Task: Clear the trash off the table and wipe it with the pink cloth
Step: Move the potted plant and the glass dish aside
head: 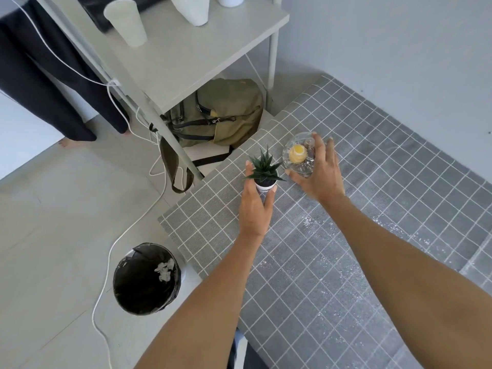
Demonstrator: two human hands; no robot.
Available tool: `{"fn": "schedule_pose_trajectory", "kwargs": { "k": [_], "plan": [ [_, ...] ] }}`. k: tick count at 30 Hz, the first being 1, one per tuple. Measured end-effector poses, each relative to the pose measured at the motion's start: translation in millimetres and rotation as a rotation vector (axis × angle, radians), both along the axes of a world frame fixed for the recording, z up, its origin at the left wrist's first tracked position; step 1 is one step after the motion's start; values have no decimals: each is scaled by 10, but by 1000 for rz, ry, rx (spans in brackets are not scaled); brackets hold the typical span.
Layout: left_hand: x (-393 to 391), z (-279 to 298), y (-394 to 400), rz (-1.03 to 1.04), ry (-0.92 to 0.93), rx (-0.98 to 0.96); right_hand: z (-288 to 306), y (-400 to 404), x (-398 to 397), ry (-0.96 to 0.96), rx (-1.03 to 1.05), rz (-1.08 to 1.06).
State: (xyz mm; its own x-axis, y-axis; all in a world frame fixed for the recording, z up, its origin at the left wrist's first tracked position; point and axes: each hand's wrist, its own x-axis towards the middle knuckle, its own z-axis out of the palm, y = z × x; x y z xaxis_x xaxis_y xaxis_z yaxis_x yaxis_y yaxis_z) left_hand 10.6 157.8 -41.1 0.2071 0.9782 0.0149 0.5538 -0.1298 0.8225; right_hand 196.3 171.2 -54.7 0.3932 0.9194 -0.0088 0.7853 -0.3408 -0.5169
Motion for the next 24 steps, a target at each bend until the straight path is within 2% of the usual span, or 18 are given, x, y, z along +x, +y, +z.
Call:
{"fn": "schedule_pose_trajectory", "kwargs": {
  "k": [9,12,19,24],
  "plan": [
    [-214,100,-57,-78,68,-43,245,-46,-4,-125,-215,2],
    [-318,161,-109,-130,176,-69,363,-205,-22,-129,-258,-30],
    [-424,303,-443,-433,542,-141,592,-950,-259,-125,-302,-171],
    [-331,414,-636,-649,631,-97,685,-1547,-401,-92,-369,-273]
  ]
}}
